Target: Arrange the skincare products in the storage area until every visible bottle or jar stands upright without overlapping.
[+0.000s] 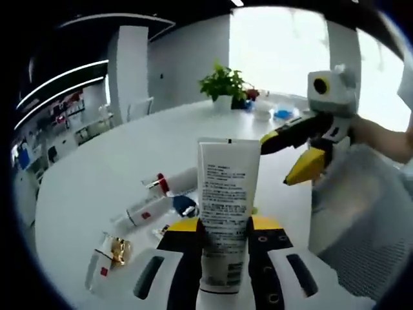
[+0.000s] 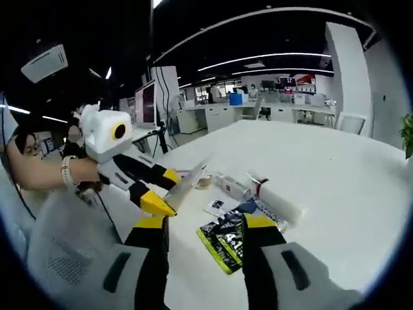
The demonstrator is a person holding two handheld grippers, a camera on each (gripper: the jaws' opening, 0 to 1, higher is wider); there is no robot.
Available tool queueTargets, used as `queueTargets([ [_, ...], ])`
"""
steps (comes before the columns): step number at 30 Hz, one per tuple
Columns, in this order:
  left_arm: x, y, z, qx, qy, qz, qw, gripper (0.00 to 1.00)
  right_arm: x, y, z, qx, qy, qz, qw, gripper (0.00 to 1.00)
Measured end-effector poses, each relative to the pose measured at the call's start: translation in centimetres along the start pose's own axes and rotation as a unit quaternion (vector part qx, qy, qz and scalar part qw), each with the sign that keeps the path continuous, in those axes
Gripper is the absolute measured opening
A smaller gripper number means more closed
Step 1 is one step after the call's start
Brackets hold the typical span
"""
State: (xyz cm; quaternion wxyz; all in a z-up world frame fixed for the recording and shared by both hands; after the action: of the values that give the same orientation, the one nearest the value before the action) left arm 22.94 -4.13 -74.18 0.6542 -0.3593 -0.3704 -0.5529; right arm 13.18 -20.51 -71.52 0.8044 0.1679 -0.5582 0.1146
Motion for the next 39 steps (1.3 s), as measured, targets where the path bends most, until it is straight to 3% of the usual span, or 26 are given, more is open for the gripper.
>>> queueTargets([
  [3,0.2,-0.3,-0.1,0.005,0.002,-0.004,1.0,0.23,0.7,-0.1,-0.3,0.002,-0.022,0.008,0.9997,0.32],
  [15,1.6,-0.5,-0.8,0.019,-0.043,0.029,0.9985,0.23,1.3,-0.5,-3.3,0.02,-0.05,-0.023,0.9983,0.26],
  [18,1.5,-0.3,-1.0,0.035,-0.042,0.014,0.9984,0.23,0.8,-0.4,-3.4,0.03,-0.061,-0.024,0.9974,0.26],
  [19,1.2,-0.2,-0.9,0.037,-0.044,0.009,0.9983,0.23,0.5,-0.5,-3.5,0.031,-0.059,-0.024,0.9975,0.25],
  [20,1.1,-0.1,-0.8,0.037,-0.044,0.009,0.9983,0.23,0.1,-0.3,-3.4,0.033,-0.035,-0.041,0.998,0.26],
  [21,1.0,0.0,-0.8,0.038,-0.042,0.005,0.9984,0.23,0.2,-0.4,-3.4,0.031,-0.041,-0.03,0.9982,0.25],
  [25,0.7,0.0,-1.3,0.036,-0.029,-0.004,0.9989,0.23,0.4,-0.1,-3.4,0.037,-0.051,-0.03,0.9976,0.14],
  [28,0.6,-0.2,-1.3,0.031,-0.025,-0.004,0.9992,0.24,0.4,0.0,-3.5,0.045,-0.054,-0.03,0.9971,0.13],
  [33,0.6,-0.3,-1.3,0.026,-0.024,-0.001,0.9994,0.24,0.8,0.7,-3.7,0.057,-0.062,-0.001,0.9965,0.13],
  [39,0.7,-0.1,-0.8,0.022,-0.031,0.012,0.9992,0.24,0.9,1.0,-3.9,0.076,-0.07,0.003,0.9946,0.19],
])
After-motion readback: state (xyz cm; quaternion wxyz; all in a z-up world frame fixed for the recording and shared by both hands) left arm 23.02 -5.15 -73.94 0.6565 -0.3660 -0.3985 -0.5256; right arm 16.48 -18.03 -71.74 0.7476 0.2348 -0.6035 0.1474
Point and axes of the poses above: the point that each gripper's makers call its tool centre point, and the gripper's own axes: z roughly backward along the fingers, y roughly to its left, x roughly out of its top, the point moved 9 cm from there along z, roughly backward along the fingers, and after that the axes turned 1 degree about -x, right-handed, at the moved point
